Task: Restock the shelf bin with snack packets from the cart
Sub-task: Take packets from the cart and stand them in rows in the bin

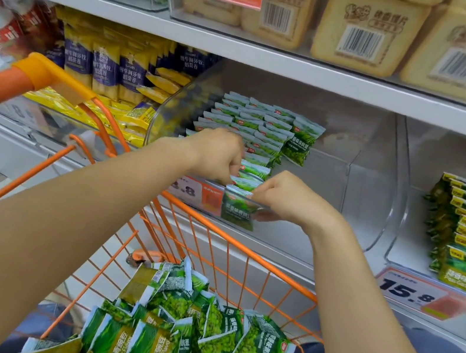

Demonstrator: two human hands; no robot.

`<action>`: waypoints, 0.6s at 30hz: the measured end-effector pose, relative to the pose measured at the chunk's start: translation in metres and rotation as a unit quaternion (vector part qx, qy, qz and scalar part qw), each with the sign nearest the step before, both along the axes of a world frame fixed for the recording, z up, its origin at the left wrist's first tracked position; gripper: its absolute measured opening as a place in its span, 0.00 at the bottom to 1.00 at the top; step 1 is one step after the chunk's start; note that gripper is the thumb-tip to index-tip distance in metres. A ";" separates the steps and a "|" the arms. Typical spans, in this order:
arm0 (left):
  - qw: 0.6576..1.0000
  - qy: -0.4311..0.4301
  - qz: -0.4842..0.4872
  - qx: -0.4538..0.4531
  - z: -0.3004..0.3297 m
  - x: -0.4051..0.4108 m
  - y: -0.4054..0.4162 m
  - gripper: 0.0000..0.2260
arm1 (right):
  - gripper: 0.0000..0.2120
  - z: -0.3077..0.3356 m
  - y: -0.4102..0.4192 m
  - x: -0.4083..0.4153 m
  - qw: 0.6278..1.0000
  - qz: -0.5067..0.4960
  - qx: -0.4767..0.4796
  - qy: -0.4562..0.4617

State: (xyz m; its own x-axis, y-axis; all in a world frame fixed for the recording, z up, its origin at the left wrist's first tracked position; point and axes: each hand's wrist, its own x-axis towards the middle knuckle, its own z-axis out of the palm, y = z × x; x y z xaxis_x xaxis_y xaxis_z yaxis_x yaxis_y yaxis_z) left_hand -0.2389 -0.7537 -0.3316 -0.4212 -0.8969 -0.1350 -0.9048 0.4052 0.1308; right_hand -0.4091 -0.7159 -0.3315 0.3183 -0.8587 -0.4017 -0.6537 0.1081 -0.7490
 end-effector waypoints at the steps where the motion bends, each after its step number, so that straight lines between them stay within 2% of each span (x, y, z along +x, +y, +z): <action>1: 0.999 0.020 0.008 0.035 0.004 0.002 -0.001 0.05 | 0.10 0.000 -0.001 0.002 1.000 0.007 0.010 0.006; 3: 0.995 0.070 0.025 0.073 0.015 0.004 0.002 0.08 | 0.15 -0.001 -0.003 0.001 1.000 0.009 0.020 0.012; 6: 0.986 0.153 0.060 0.031 0.028 0.011 0.010 0.09 | 0.22 -0.003 -0.004 0.001 0.999 0.019 0.031 0.001; 8: 0.978 0.192 0.081 -0.019 0.029 0.016 0.017 0.09 | 0.20 -0.003 -0.004 0.001 0.998 0.039 0.040 0.003; 10: 0.967 0.228 0.094 -0.055 0.026 0.019 0.024 0.09 | 0.12 -0.005 -0.003 0.001 0.998 0.054 0.035 0.026; 12: 0.958 0.252 0.111 -0.075 0.021 0.020 0.030 0.09 | 0.15 -0.006 -0.006 0.002 0.997 0.048 0.065 0.021; 14: 0.959 0.237 0.139 -0.075 0.012 0.023 0.034 0.11 | 0.16 -0.001 -0.007 -0.001 0.994 0.076 0.081 0.018; 16: 0.969 0.171 0.154 -0.092 0.000 0.029 0.041 0.17 | 0.16 0.008 -0.003 -0.011 0.990 0.082 0.117 -0.004; 18: 0.970 0.123 0.158 -0.136 -0.008 0.037 0.049 0.23 | 0.21 0.012 -0.002 -0.022 0.990 0.056 0.126 -0.017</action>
